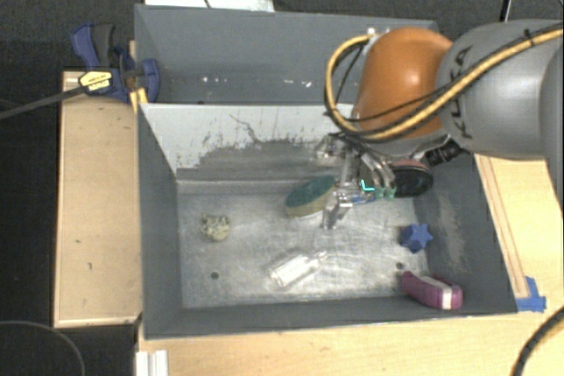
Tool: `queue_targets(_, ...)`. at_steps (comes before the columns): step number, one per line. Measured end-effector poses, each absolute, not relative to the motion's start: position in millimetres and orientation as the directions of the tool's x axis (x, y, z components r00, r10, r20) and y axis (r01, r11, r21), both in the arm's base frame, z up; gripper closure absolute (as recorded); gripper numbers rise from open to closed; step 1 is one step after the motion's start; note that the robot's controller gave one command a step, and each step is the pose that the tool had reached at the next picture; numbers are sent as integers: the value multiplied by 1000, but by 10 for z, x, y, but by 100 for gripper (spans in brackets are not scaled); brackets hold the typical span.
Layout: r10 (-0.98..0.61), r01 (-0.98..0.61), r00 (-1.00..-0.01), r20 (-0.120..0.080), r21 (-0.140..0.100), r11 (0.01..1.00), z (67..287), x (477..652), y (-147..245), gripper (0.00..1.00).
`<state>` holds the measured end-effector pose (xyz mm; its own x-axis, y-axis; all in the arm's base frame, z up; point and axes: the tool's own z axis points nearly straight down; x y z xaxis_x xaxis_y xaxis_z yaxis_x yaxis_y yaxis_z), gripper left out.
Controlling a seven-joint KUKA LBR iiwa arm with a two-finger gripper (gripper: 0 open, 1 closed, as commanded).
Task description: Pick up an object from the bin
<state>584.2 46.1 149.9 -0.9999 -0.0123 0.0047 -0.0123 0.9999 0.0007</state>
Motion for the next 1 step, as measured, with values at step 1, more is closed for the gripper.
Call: queue_targets(1, -85, -85, -996, -2, 1, 996, 732, 5858, 502, 0)
